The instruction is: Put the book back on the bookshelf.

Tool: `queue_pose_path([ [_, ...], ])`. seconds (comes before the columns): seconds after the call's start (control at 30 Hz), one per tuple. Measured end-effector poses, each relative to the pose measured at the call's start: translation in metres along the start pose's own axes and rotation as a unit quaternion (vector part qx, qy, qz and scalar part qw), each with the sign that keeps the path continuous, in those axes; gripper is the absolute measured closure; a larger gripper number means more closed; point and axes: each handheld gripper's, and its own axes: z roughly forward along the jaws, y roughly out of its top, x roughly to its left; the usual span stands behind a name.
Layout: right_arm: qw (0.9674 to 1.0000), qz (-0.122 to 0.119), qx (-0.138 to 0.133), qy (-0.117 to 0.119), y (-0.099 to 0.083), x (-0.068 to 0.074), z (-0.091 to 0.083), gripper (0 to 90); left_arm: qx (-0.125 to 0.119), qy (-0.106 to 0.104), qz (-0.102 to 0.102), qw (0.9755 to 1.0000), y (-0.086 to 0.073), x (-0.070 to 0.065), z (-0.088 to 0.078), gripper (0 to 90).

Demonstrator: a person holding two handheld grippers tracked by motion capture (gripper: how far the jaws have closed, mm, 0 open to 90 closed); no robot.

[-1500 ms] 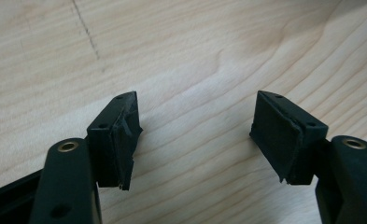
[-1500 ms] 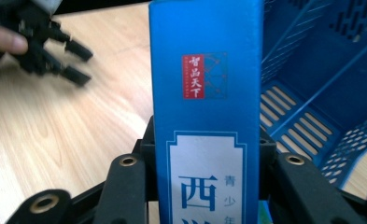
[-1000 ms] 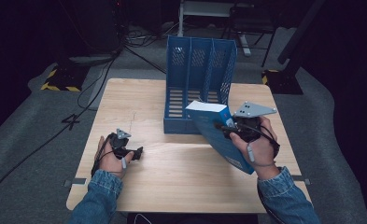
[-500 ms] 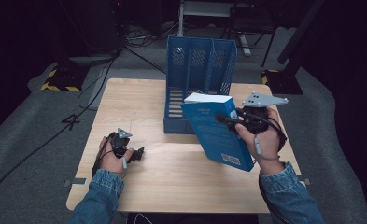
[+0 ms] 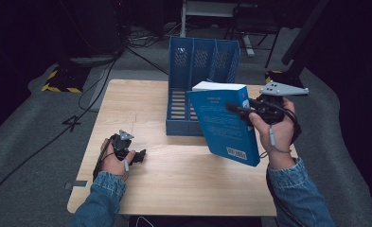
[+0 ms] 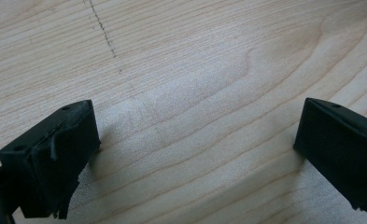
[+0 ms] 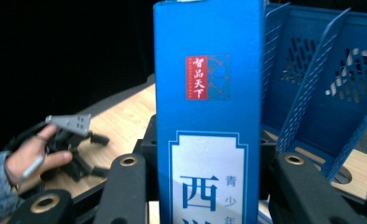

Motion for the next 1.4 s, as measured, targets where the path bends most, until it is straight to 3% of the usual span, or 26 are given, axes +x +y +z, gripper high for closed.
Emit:
queue_pose_path([
  [0.2,0.999,0.023,-0.035,-0.017,0.017,-0.018,-0.006,61.5,0.0,0.0,0.0,1.0,0.0,0.0,0.0,0.1],
  [0.57,0.9962,0.041,-0.06,-0.047,0.036,-0.04,-0.001,61.4,0.001,0.0,-0.001,1.0,0.001,0.0,0.001,0.1],
  [0.87,0.9957,0.045,-0.058,-0.057,0.047,-0.056,0.007,61.5,-0.001,0.001,0.0,1.0,0.002,0.0,0.001,0.1],
  [1.1,0.994,0.063,-0.073,-0.052,0.056,-0.084,0.012,61.4,0.0,0.0,0.001,1.0,0.002,0.001,0.001,0.1],
  [1.4,0.9946,0.061,-0.067,-0.051,0.051,-0.108,0.03,61.4,0.0,0.0,0.0,1.0,0.002,0.001,0.002,0.1],
])
